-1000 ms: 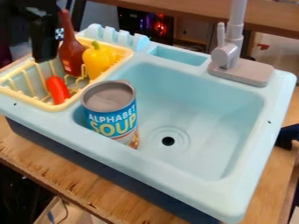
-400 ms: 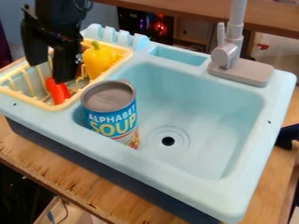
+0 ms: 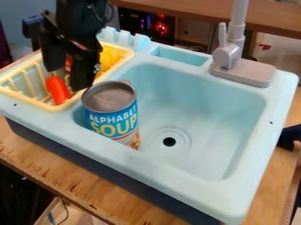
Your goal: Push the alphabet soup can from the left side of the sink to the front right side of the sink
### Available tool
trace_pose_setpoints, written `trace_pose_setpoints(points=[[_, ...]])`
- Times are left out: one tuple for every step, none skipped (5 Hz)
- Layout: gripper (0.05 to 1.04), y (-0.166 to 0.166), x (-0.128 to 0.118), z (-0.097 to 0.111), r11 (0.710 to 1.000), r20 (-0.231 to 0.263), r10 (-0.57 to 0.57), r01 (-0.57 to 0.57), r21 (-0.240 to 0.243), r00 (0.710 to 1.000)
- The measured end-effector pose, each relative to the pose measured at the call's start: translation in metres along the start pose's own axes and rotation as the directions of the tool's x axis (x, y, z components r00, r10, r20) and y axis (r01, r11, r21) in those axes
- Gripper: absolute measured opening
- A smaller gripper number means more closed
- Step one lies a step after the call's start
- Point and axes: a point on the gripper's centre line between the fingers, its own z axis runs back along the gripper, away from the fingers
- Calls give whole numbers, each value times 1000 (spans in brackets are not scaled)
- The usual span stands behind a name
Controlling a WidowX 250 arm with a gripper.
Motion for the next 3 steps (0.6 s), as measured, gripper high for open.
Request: trace_pose_setpoints(points=[[1001,0,0,-3,999,-9,12,-12,37,1000],[1001,-1,-4,-18,998,-69,39,-36,49,997],[1001,-2,-3,-18,997,-70,52,-47,67,996]])
